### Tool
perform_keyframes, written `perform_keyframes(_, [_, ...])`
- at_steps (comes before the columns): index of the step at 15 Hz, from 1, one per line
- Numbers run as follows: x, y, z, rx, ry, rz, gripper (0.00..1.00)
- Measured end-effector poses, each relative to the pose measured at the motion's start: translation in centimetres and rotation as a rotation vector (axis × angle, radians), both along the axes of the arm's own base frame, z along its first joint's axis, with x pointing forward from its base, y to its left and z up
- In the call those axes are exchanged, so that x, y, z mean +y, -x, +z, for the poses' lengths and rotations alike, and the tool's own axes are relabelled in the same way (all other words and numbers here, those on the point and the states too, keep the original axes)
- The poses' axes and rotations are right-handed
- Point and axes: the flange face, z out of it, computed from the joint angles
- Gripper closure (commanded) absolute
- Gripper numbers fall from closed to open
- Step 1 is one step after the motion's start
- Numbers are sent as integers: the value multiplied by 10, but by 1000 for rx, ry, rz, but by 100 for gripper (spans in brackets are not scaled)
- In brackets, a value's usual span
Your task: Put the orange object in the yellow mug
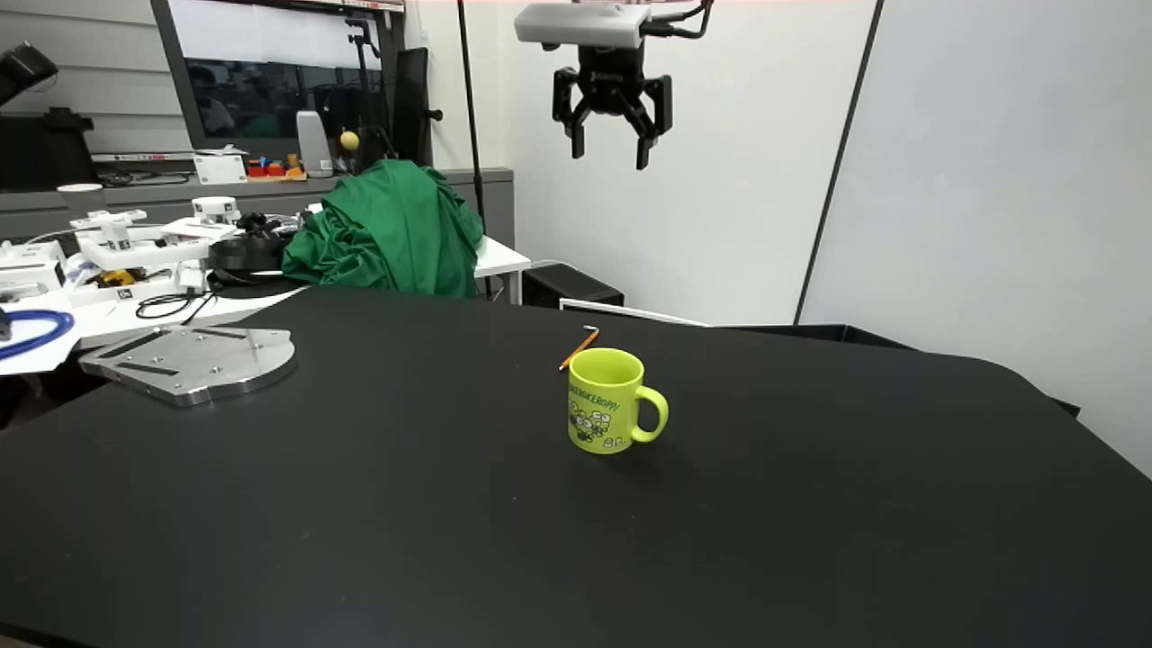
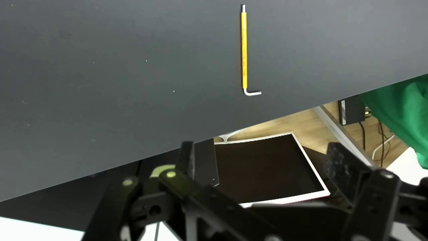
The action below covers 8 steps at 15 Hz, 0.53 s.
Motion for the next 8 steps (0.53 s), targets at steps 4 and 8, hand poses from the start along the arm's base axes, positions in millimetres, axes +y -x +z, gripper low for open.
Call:
perform_keyframes(4, [9, -11, -18, 21, 17, 11, 0])
perform_keyframes(8, [30, -34, -46, 23, 27, 10, 0])
